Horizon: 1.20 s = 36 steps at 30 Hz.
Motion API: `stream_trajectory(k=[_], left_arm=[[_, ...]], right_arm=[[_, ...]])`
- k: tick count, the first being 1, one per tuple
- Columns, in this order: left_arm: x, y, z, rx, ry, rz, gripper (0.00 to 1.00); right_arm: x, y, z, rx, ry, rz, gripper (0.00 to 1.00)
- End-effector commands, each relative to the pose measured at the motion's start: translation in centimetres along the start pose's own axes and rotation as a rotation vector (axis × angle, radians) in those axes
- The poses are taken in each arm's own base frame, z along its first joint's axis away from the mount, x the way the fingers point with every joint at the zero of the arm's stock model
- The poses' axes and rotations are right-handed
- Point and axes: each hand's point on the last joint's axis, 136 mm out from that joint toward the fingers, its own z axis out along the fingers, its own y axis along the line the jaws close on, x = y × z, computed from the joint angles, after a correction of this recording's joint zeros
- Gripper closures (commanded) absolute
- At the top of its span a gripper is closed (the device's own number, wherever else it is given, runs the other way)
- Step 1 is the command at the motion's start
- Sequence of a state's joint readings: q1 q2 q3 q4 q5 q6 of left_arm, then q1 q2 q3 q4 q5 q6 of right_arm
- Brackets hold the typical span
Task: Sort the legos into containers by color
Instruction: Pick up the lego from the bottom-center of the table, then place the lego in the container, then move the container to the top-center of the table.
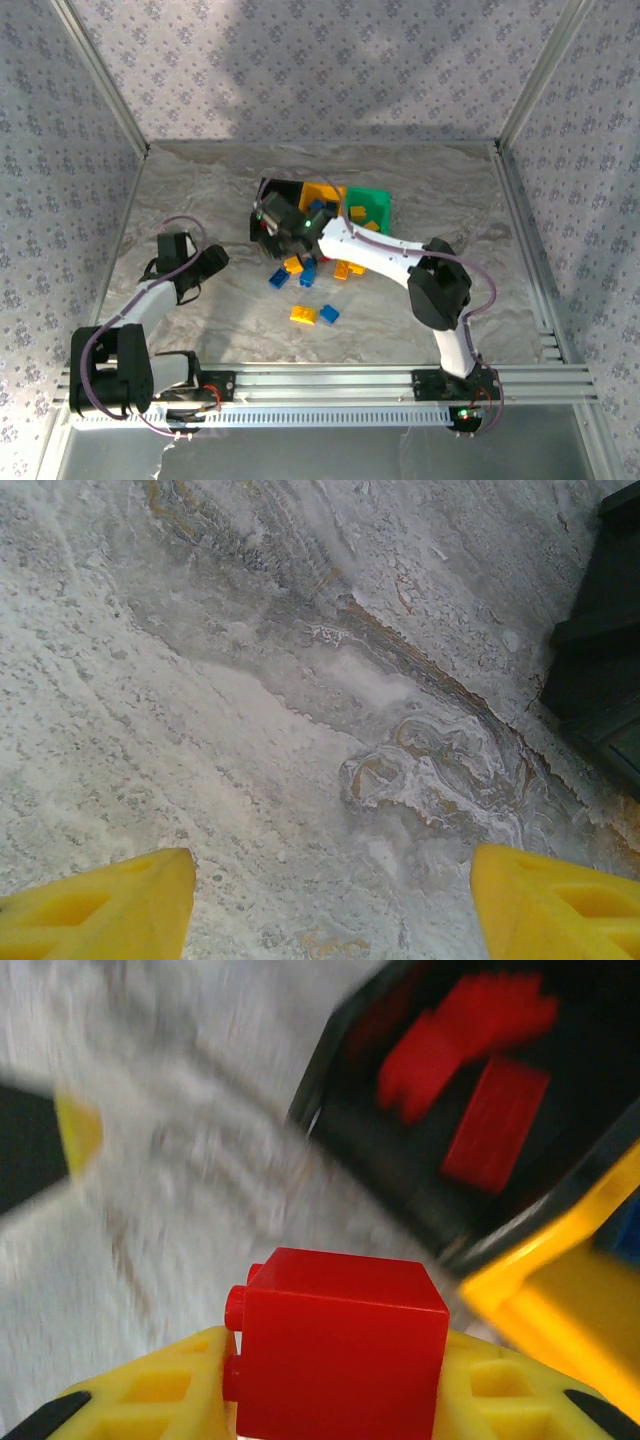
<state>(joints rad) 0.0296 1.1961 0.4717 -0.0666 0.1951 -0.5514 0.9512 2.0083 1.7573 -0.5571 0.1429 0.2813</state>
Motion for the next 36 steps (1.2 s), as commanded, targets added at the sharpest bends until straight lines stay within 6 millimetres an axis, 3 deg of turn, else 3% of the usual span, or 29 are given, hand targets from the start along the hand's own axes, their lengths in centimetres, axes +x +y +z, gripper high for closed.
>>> stream_trajectory(k=[1,4,7,9,13,19,24,27,33,36], left_arm=[[-0.4,-0.8,0.1,0.025,-0.001,0.012,0.27],[-0.3,-0.9,0.2,0.025,-0.001,0.014,0.27],[-0.4,-0.9,0.2,0.025,0.001,0.015,0.27],[-0.3,-1.0,0.1,0.029,0.003,0.016,0.27],[-0.3,-1.1,0.1,0.03,0.006,0.02,0.27],[-0.1,-1.5,0.2,0.043,0.013,0.029,0.27],[0.1,-2.3,0.5,0.063,0.021,0.06,0.27],[0.3,-2.7,0.6,0.071,0.025,0.075,0.27],[0.2,-3.0,0.4,0.077,0.011,0.097,0.27],[0.3,-3.4,0.5,0.092,0.01,0.11,0.27]], right_arm=[[-1.6,-2.9,2.7,0.042,0.009,0.017,0.6],[-3.8,-4.4,4.4,0.05,-0.008,0.045,0.6],[-4.4,-5.3,6.0,0.092,0.01,0.023,0.57],[-4.5,-5.6,6.7,0.114,0.024,0.013,0.47],[-4.2,-5.3,5.9,0.12,0.015,-0.001,0.42],[-2.8,-5.8,2.1,0.119,-0.009,0.027,0.41],[1.0,-7.7,-1.3,0.125,-0.019,0.107,0.44],[4.3,-9.5,-2.7,0.123,0.008,0.179,0.46],[11.4,-13.3,-4.2,0.151,0.082,0.308,0.48],[13.7,-15.2,-4.4,0.151,0.105,0.376,0.49]])
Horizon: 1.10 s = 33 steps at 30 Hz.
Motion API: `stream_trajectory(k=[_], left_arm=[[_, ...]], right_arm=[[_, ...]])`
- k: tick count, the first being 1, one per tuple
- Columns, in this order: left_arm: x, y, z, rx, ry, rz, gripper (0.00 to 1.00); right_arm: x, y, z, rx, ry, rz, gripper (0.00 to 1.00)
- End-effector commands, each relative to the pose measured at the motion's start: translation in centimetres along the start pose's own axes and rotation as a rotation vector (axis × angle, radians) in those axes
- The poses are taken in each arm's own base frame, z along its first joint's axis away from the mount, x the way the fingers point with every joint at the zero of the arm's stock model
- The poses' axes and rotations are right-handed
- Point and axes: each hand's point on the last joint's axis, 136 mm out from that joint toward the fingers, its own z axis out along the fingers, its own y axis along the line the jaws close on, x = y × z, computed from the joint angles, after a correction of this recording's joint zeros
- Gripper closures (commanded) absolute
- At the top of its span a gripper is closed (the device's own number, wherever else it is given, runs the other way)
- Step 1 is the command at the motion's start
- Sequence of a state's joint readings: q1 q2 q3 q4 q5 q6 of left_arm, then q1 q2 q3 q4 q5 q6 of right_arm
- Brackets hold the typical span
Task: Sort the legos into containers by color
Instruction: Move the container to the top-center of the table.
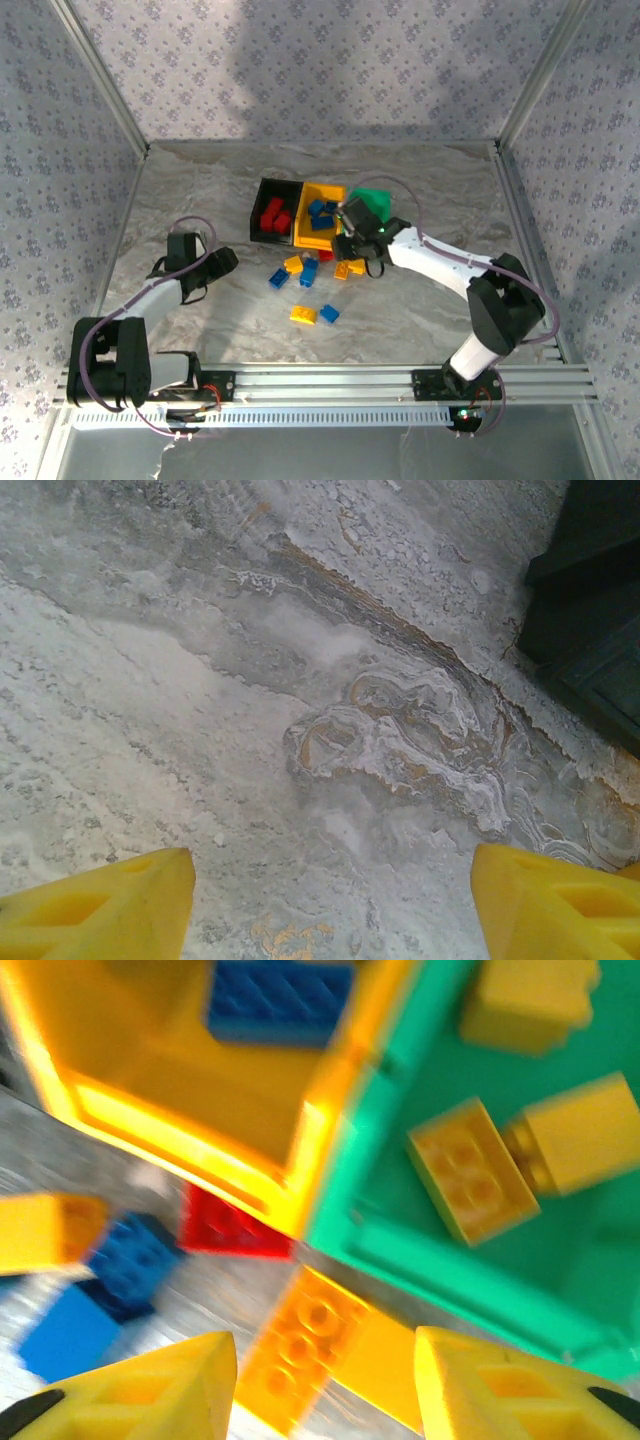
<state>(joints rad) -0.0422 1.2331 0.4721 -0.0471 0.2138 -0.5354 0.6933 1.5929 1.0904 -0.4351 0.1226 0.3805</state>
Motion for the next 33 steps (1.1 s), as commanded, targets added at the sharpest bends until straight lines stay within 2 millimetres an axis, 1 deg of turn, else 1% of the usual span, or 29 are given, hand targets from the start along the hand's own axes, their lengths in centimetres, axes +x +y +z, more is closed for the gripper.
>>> stream_trajectory(k=[1,4,9,11,16,19,23,25,27,28,31,33], left_arm=[[-1.5,-1.8,-0.3,0.056,-0.044,0.053,0.27],[-1.2,-3.2,0.4,0.118,-0.008,0.078,0.28],[-0.7,-5.8,1.8,0.198,0.045,0.118,0.31],[-0.5,-6.6,2.6,0.2,0.07,0.135,0.31],[-0.8,-8.4,4.8,0.191,0.141,0.154,0.32],[-0.9,-9.4,6.3,0.195,0.183,0.162,0.33],[-1.2,-10.5,7.7,0.201,0.21,0.169,0.33],[-1.2,-10.9,8.0,0.201,0.22,0.173,0.34],[-1.4,-11.0,7.8,0.194,0.212,0.186,0.34],[-1.5,-10.7,7.6,0.175,0.204,0.189,0.34],[-2.0,-10.9,6.3,0.177,0.177,0.207,0.33],[-2.2,-11.4,5.0,0.197,0.143,0.218,0.32]], right_arm=[[1.5,-1.7,0.0,-0.026,0.016,0.099,0.49],[2.3,-3.3,0.5,-0.024,0.03,0.141,0.49],[2.6,-4.7,1.9,-0.037,0.053,0.167,0.5],[2.3,-5.3,2.3,-0.031,0.044,0.181,0.5],[0.7,-7.0,3.6,-0.016,0.023,0.201,0.5],[0.0,-7.6,4.4,-0.024,0.025,0.205,0.5],[-0.8,-8.3,5.1,-0.012,0.025,0.191,0.5],[-1.1,-8.1,5.0,-0.02,0.027,0.183,0.51],[-1.2,-7.6,4.2,-0.026,0.019,0.168,0.51],[-1.1,-7.3,3.7,-0.029,0.018,0.157,0.51],[-0.2,-5.2,1.8,-0.075,0.015,0.098,0.48],[0.8,-4.2,0.8,-0.09,0.032,0.064,0.43]])
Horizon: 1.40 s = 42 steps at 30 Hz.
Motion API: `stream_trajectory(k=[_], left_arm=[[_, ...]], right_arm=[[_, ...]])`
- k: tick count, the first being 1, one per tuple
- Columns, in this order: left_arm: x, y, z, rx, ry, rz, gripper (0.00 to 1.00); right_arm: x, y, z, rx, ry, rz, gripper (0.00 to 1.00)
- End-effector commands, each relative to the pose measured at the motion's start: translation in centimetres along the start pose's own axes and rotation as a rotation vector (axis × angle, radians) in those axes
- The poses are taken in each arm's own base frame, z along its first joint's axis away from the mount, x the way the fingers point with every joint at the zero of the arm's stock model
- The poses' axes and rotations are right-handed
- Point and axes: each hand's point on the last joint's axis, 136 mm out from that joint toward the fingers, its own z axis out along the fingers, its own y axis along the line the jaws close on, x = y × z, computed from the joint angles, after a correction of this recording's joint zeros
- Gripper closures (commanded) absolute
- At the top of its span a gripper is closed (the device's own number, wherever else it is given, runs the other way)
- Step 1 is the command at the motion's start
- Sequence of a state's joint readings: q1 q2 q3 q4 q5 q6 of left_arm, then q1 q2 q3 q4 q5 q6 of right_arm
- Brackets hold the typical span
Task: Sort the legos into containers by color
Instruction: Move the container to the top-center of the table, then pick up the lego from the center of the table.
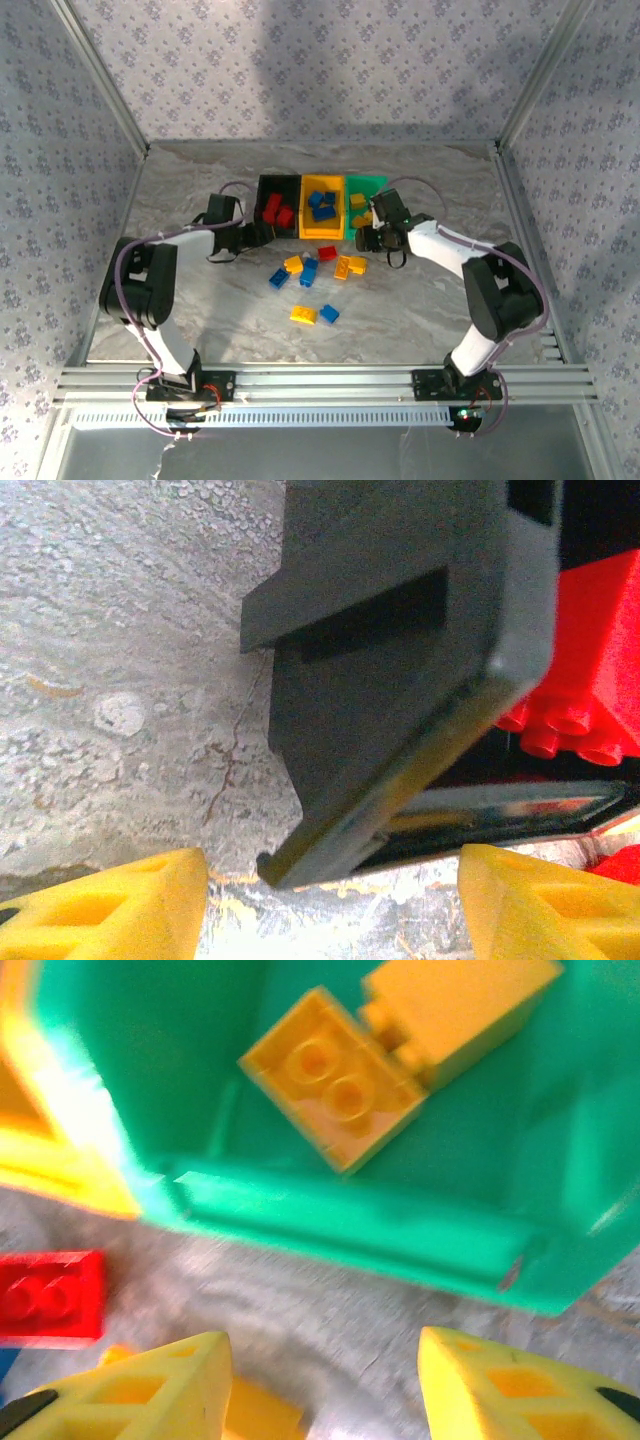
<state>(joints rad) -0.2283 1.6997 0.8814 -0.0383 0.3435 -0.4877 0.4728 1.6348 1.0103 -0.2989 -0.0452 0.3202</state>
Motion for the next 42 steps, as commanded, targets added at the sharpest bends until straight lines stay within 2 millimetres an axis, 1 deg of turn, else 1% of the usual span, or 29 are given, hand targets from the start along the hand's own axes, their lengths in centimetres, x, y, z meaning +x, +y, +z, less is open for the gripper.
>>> stream_trajectory(k=[1,4,7,9,12,15,18,22,24,27,28,31,34,35,39,41,42], left_arm=[[-0.6,-1.6,-2.8,0.023,-0.069,0.056,0.32],[-0.4,-2.3,-4.6,0.025,-0.119,0.094,0.3],[0.3,-2.3,-5.4,0.019,-0.138,0.116,0.3],[0.9,-1.8,-5.6,0.01,-0.151,0.129,0.3],[1.5,-1.0,-5.8,-0.01,-0.169,0.141,0.3],[1.8,-0.7,-5.9,-0.014,-0.18,0.147,0.29],[1.8,-0.8,-5.7,-0.008,-0.171,0.147,0.29],[1.9,-1.0,-5.6,0.003,-0.162,0.144,0.29],[1.9,-1.0,-5.6,0.005,-0.165,0.145,0.29],[1.9,-1.0,-5.7,0.003,-0.166,0.146,0.29],[1.9,-0.9,-5.7,0.001,-0.166,0.146,0.29],[2.0,-0.9,-5.6,-0.001,-0.165,0.144,0.29],[2.0,-0.9,-5.6,0.001,-0.166,0.144,0.29],[2.1,-0.8,-5.6,0.0,-0.164,0.144,0.29],[2.1,-1.0,-5.6,0.003,-0.164,0.148,0.29],[2.2,-1.0,-5.5,0.001,-0.161,0.151,0.29],[2.3,-1.1,-5.4,0.003,-0.161,0.153,0.29]], right_arm=[[2.0,2.1,-2.5,-0.052,0.031,-0.07,0.39],[3.6,2.7,-2.4,-0.07,0.066,-0.059,0.34],[4.6,3.0,-1.5,-0.048,0.094,-0.063,0.34],[4.9,3.1,-0.7,-0.023,0.106,-0.066,0.34],[5.1,3.0,0.2,0.017,0.119,-0.063,0.34],[5.2,2.7,0.9,0.043,0.13,-0.058,0.35],[5.3,2.2,1.2,0.075,0.139,-0.056,0.35],[5.6,2.0,1.8,0.081,0.153,-0.052,0.37],[5.8,2.1,2.2,0.079,0.161,-0.051,0.4],[5.7,2.2,2.4,0.072,0.158,-0.052,0.5],[5.7,2.2,2.3,0.073,0.156,-0.053,0.52],[5.0,2.1,1.4,0.076,0.135,-0.054,0.53],[3.5,2.0,0.0,0.081,0.096,-0.047,0.53],[2.8,1.7,-0.5,0.081,0.08,-0.043,0.53],[-1.1,0.5,-1.9,0.069,0.004,-0.006,0.52],[-3.2,-0.1,-2.1,0.063,-0.03,0.013,0.52],[-4.0,-0.6,-1.9,0.066,-0.032,0.023,0.52]])
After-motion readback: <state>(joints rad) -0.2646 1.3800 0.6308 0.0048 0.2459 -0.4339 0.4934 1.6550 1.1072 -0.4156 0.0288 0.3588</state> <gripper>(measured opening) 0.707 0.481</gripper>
